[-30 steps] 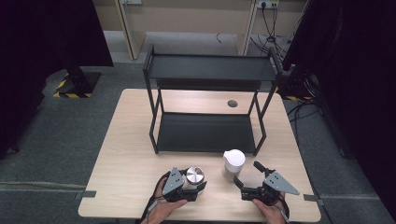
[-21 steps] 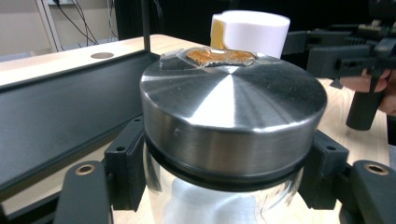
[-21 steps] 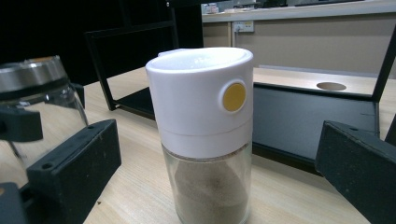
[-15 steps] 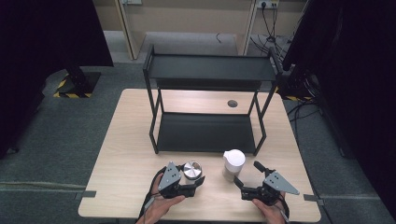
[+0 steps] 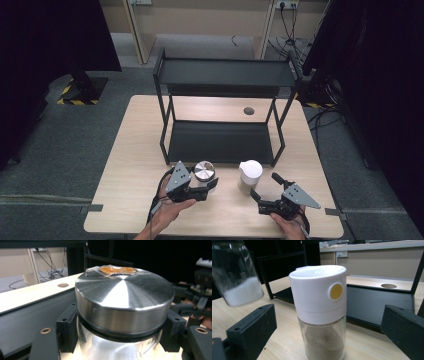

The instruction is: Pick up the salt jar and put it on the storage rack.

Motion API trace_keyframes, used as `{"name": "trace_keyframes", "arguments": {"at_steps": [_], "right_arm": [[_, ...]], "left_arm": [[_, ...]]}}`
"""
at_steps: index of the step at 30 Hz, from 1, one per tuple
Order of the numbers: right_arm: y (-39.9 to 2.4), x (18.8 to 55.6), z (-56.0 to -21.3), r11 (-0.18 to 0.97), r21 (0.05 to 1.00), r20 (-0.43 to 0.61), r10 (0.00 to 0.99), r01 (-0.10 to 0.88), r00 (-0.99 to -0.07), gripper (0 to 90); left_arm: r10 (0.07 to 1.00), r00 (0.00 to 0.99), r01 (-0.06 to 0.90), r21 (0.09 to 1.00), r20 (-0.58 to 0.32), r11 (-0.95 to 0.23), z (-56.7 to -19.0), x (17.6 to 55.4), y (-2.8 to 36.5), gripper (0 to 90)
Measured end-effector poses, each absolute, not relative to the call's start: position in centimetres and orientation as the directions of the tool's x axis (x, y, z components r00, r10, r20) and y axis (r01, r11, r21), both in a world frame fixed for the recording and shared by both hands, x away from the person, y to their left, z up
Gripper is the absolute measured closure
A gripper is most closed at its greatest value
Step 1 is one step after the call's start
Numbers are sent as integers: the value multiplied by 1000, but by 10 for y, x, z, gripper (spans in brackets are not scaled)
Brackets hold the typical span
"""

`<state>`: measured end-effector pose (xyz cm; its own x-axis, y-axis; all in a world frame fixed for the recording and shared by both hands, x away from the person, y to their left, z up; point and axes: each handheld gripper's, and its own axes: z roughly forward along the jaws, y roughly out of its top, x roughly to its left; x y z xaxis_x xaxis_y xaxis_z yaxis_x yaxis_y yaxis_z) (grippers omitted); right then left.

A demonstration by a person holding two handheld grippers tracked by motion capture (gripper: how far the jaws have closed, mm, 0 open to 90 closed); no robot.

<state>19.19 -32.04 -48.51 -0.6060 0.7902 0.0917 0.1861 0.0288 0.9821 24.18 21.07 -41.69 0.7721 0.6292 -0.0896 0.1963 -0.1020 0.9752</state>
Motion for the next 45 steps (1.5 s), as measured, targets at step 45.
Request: {"name": "trace_keyframes", "arguments": {"at_steps": [45], "right_arm": [[-321,193,-486,22,981,100,790,191,-605,4]], "left_arm": [[622,780,191,974,-74,-125,-250,308,219,306]]}}
